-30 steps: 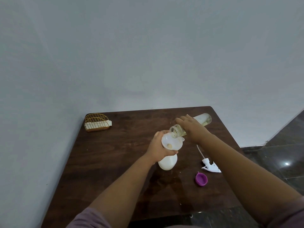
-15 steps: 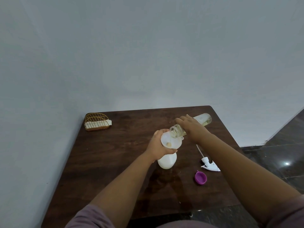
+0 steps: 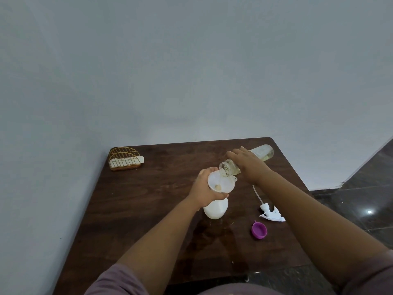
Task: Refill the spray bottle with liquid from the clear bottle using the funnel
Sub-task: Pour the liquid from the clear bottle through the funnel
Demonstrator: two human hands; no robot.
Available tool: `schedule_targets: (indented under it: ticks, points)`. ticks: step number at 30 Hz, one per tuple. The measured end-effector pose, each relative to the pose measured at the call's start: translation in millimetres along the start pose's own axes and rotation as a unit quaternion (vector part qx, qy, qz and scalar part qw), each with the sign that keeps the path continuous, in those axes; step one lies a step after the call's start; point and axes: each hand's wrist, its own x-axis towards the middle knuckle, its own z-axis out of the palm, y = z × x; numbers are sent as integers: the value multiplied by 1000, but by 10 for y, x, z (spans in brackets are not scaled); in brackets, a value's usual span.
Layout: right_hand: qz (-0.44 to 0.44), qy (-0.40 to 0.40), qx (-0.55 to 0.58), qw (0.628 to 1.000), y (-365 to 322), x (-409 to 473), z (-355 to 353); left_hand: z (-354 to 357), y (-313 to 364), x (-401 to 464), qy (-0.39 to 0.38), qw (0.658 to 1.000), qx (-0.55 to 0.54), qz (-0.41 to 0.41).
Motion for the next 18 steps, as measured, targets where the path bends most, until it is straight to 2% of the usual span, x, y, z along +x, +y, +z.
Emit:
schedule_targets:
  ticks: [18]
  points:
    - [-2,4,5,1000,8,30,-26,-21,28,-1,-9,1000,4,-6]
